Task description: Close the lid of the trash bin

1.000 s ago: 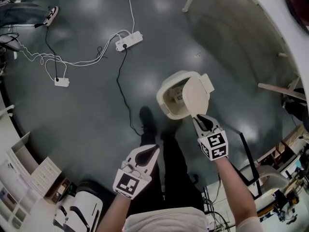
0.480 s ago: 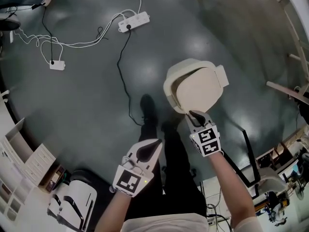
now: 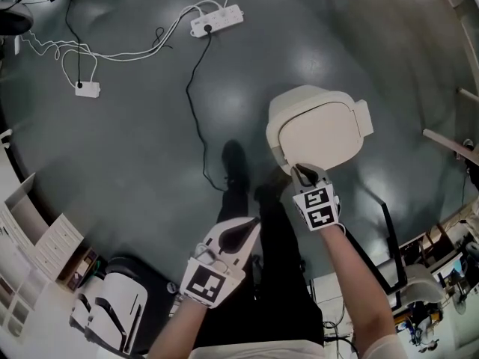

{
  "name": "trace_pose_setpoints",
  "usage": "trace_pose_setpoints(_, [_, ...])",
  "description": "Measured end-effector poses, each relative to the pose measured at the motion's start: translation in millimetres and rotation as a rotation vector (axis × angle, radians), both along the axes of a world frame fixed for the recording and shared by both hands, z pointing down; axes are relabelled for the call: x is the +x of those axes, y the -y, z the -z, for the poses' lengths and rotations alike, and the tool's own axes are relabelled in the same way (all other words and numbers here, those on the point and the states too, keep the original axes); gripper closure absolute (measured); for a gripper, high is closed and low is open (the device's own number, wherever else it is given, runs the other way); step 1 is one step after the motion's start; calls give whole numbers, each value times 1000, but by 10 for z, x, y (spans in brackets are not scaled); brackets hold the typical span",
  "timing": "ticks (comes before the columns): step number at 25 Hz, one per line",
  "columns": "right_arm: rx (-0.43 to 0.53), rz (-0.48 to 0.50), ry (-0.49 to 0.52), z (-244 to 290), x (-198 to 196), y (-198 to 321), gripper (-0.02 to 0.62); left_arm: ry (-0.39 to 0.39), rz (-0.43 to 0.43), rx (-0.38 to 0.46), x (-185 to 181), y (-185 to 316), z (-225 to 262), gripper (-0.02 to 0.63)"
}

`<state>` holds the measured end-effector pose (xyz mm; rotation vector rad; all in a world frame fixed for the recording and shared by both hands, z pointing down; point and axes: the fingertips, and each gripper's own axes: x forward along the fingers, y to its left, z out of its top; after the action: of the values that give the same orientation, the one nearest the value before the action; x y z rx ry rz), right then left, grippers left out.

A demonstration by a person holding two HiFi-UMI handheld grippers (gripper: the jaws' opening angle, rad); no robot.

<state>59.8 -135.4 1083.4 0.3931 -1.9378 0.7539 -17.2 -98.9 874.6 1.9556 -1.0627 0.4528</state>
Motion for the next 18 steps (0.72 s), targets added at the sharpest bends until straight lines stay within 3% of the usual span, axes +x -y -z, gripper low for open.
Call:
trace_pose_setpoints(11, [41,-44,-68,-320,-5,13,583,-4,28,-9,-192,-114,-171,594])
trace_pose_setpoints(18, [64,-59,-49,-61,50,-1,580,15,16,-11,-199,-205,-91,594])
